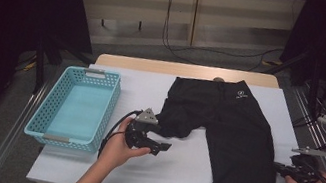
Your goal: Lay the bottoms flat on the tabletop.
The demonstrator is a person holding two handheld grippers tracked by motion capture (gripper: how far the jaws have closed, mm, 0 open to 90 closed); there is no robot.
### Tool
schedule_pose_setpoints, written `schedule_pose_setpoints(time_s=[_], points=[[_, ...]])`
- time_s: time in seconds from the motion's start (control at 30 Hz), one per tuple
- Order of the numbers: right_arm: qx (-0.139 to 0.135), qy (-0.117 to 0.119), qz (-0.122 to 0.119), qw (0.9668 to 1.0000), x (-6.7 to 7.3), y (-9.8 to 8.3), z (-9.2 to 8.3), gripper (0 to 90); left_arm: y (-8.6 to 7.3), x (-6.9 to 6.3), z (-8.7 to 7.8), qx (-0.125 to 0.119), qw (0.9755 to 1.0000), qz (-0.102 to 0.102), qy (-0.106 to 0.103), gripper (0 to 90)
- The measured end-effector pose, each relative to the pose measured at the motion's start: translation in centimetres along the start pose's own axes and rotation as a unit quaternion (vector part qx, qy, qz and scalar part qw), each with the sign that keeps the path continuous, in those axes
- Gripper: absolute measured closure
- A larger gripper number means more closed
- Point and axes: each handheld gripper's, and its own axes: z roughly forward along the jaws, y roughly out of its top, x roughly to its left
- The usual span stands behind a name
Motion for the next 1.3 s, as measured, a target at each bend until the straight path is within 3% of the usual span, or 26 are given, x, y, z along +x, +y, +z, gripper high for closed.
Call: schedule_pose_setpoints(time_s=[0.07,0.17,0.23,0.37,0.5,0.67,0.8,0.83,0.87,0.9,0.93,1.0,1.07,1.3], points=[[-0.004,-0.003,0.000,1.0000,-0.5,-0.1,-0.1,88.8,0.0,0.1,0.0,-0.003,1.0000,-0.001,0.001,22.3],[-0.007,-0.031,-0.017,0.9994,-0.2,-0.1,-0.3,81.2,0.0,0.2,0.0,-0.001,1.0000,-0.001,0.001,22.3],[-0.020,-0.017,-0.019,0.9995,0.5,0.1,-0.4,74.9,0.0,0.2,0.1,0.001,1.0000,-0.001,0.001,22.3],[-0.041,0.007,-0.049,0.9979,3.0,1.0,-0.1,63.5,-0.1,0.2,0.1,0.000,1.0000,-0.004,0.001,22.1],[-0.041,0.042,-0.083,0.9948,6.3,1.7,0.9,60.9,-0.1,0.2,0.2,-0.001,1.0000,-0.003,0.003,21.7],[-0.044,0.089,-0.113,0.9886,10.4,2.5,2.5,64.5,-0.1,0.1,0.2,0.000,1.0000,-0.001,-0.001,21.8],[-0.037,0.110,-0.134,0.9841,13.0,3.0,3.7,66.9,-0.1,0.2,0.1,-0.002,1.0000,-0.004,0.000,21.7],[-0.028,0.109,-0.142,0.9834,13.5,3.0,4.0,68.3,-0.1,0.2,0.1,-0.001,1.0000,-0.003,0.001,21.7],[-0.017,0.092,-0.155,0.9835,13.9,3.0,4.4,68.4,-0.1,0.2,0.0,0.000,1.0000,-0.003,0.002,21.7],[-0.009,0.076,-0.171,0.9824,14.3,2.9,4.8,68.5,-0.1,0.2,0.0,-0.001,1.0000,-0.004,0.002,21.7],[-0.004,0.075,-0.176,0.9815,14.5,2.8,5.1,70.3,-0.1,0.2,0.0,-0.001,1.0000,-0.005,0.003,21.7],[-0.011,0.080,-0.189,0.9788,14.8,2.9,5.3,85.8,-0.1,0.2,0.0,-0.001,1.0000,-0.005,0.003,21.7],[-0.016,0.084,-0.184,0.9791,14.8,3.2,5.6,90.0,-0.1,0.2,0.1,0.000,1.0000,-0.004,0.003,21.7],[-0.043,0.097,-0.165,0.9804,15.3,4.8,7.6,88.1,-0.1,0.2,0.2,0.003,1.0000,-0.003,0.001,21.7]])
